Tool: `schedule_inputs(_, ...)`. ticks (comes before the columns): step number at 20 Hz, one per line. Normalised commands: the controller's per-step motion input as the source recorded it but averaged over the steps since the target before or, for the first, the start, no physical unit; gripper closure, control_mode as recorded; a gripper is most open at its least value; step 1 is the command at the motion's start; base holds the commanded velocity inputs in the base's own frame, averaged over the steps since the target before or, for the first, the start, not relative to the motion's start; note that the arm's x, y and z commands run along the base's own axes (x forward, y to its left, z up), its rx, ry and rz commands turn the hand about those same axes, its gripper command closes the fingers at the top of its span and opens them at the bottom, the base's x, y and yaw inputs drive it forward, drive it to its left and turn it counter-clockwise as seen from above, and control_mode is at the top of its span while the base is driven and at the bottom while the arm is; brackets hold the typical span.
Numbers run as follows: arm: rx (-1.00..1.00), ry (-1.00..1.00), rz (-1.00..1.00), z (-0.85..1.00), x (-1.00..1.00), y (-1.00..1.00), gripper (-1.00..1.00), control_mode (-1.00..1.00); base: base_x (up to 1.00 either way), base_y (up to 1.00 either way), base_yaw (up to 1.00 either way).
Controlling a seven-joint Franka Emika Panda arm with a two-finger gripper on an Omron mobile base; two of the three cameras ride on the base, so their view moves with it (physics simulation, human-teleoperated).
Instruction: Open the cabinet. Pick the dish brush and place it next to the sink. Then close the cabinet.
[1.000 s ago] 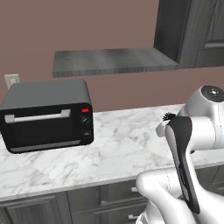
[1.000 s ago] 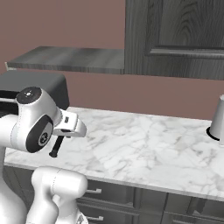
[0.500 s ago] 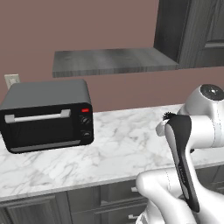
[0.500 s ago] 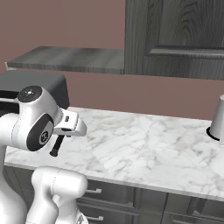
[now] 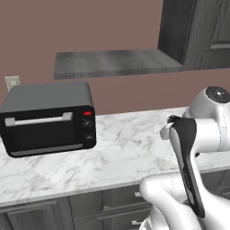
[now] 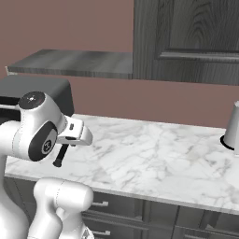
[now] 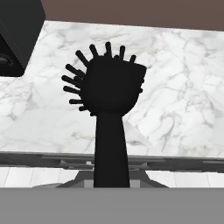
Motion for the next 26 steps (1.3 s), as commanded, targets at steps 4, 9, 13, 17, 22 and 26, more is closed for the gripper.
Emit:
schedule_inputs(4, 0.00, 0.00, 0.00, 0.00, 0.00, 0.00, 1.00, 1.00, -0.32, 0.00, 0.00)
schedule_inputs(9, 0.00, 0.00, 0.00, 0.00, 0.00, 0.00, 1.00, 1.00, -0.89, 0.00, 0.00)
schedule_inputs(13, 0.00, 0.00, 0.00, 0.00, 0.00, 0.00, 1.00, 1.00, -0.32, 0.00, 0.01)
schedule_inputs(17, 0.00, 0.00, 0.00, 0.00, 0.00, 0.00, 1.00, 1.00, 0.00, 0.01, 0.22)
schedule_inputs(22, 0.00, 0.00, 0.00, 0.00, 0.00, 0.00, 1.00, 1.00, 0.00, 0.10, 0.42)
schedule_inputs(26, 0.00, 0.00, 0.00, 0.00, 0.00, 0.00, 1.00, 1.00, 0.00, 0.21, 0.68)
